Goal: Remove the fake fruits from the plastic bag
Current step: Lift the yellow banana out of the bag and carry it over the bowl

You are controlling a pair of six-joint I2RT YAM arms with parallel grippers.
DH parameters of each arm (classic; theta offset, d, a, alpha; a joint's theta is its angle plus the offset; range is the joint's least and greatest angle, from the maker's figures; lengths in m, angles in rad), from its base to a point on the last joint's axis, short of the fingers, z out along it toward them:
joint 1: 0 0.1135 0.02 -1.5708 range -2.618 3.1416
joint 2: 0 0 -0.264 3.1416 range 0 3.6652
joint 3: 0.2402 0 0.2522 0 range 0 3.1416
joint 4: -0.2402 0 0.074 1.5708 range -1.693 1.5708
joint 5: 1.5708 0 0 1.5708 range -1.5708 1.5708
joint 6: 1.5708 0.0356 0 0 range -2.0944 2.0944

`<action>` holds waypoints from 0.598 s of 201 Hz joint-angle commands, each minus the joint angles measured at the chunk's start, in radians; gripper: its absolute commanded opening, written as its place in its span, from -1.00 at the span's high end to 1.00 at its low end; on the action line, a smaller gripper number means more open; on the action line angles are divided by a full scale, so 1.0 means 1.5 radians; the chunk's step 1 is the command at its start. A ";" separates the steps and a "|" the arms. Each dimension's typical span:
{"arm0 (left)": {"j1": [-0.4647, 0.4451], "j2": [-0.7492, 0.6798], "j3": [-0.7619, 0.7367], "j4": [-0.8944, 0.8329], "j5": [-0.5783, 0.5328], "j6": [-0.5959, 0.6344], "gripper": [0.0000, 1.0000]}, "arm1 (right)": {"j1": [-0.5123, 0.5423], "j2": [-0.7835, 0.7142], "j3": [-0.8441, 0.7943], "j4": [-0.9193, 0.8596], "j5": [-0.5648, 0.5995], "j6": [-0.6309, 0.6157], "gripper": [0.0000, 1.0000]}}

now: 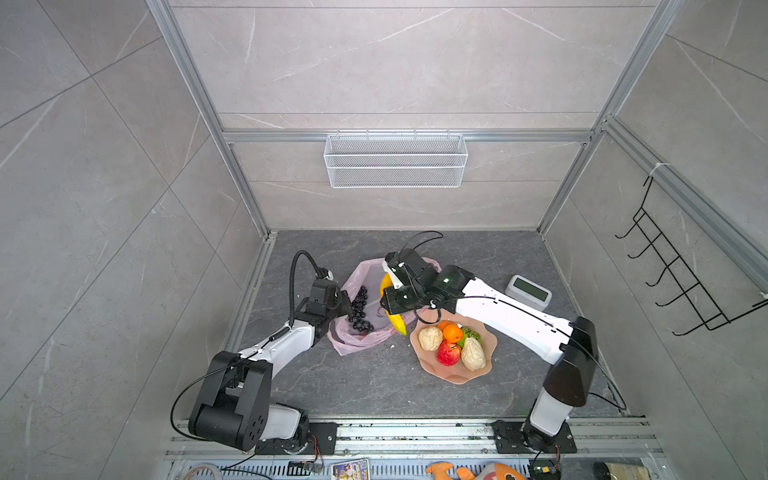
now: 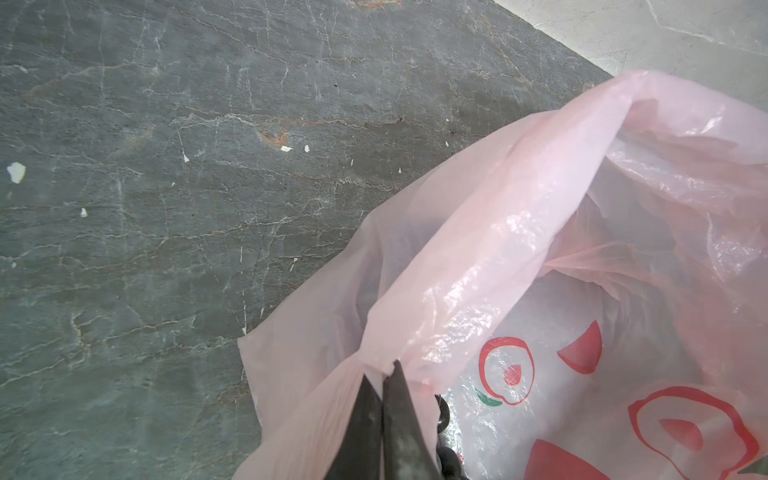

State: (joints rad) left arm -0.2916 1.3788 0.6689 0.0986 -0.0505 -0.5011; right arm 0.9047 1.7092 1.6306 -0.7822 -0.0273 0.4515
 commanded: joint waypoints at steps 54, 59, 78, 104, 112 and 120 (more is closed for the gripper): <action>0.004 -0.006 -0.001 0.012 -0.006 0.006 1.00 | -0.002 -0.217 -0.183 -0.050 0.044 -0.264 0.46; 0.003 -0.007 -0.001 0.011 -0.008 0.007 1.00 | -0.002 -0.229 -0.193 -0.049 0.045 -0.275 0.46; 0.004 -0.008 0.000 0.011 -0.008 0.007 1.00 | -0.002 -0.267 -0.229 -0.038 0.045 -0.323 0.45; 0.004 -0.008 0.000 0.010 -0.008 0.008 1.00 | -0.002 -0.293 -0.261 -0.047 0.050 -0.387 0.44; 0.004 -0.007 0.000 0.009 -0.008 0.008 1.00 | -0.001 -0.298 -0.271 -0.055 0.032 -0.418 0.44; 0.004 -0.007 0.001 0.010 -0.008 0.008 1.00 | -0.001 -0.306 -0.287 -0.057 0.017 -0.451 0.44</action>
State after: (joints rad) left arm -0.2916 1.3788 0.6689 0.0982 -0.0509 -0.5011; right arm 0.9031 1.2785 1.2503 -0.8417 0.0292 -0.0574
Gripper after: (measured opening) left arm 0.054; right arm 0.284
